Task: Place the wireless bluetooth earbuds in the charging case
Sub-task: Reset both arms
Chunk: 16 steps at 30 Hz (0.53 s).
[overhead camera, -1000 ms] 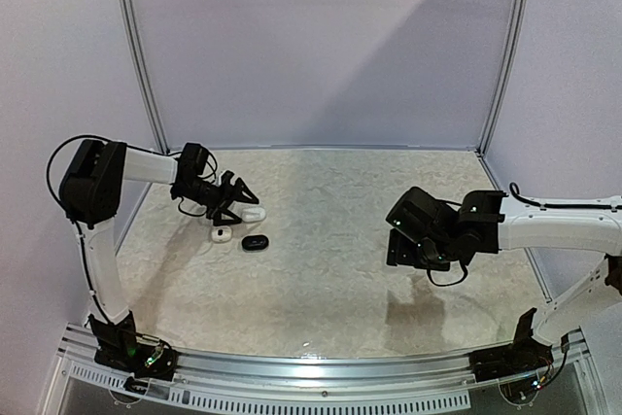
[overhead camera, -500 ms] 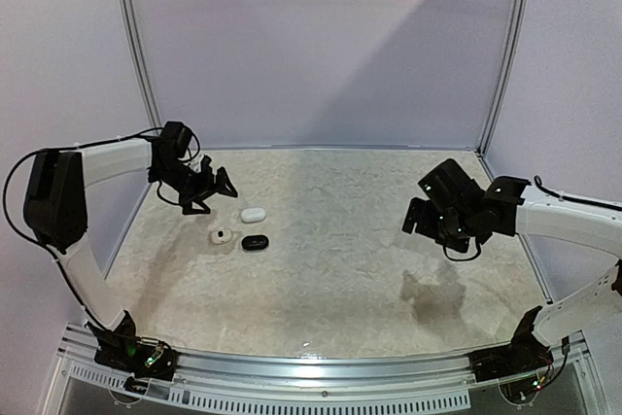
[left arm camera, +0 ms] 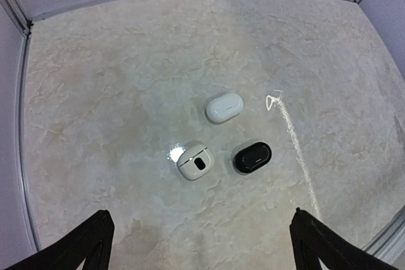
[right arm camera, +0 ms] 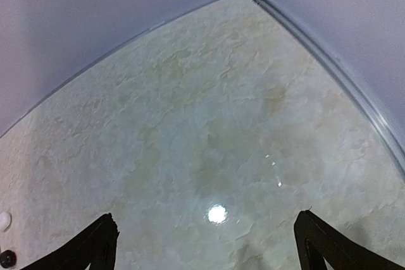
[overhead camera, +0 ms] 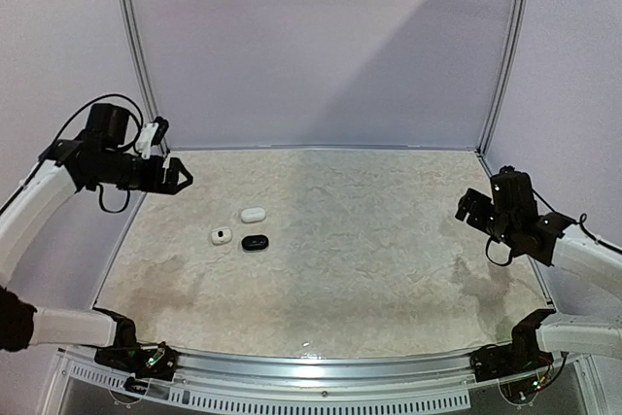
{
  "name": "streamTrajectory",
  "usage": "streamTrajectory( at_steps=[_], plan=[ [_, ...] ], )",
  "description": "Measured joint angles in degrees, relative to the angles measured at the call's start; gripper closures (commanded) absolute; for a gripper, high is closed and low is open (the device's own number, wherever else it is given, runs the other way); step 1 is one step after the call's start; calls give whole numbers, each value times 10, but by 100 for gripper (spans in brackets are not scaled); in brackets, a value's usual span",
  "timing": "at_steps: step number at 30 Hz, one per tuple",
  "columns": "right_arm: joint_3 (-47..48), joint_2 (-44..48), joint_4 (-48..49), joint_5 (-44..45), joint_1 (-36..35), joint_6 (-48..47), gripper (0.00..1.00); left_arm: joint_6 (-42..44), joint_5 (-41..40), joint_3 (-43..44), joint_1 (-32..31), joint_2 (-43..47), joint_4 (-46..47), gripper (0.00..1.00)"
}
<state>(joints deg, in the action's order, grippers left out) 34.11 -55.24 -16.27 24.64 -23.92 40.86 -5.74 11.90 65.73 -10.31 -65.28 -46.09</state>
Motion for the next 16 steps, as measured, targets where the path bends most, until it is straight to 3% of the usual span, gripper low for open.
streamTrajectory(
  at_steps=[10,16],
  plan=[
    [-127,172,73,144,1,-38,1,45,-79,-244,35,237,94,1],
    [-177,254,80,174,1,-39,1,36,-87,-288,71,245,144,1]
  ],
)
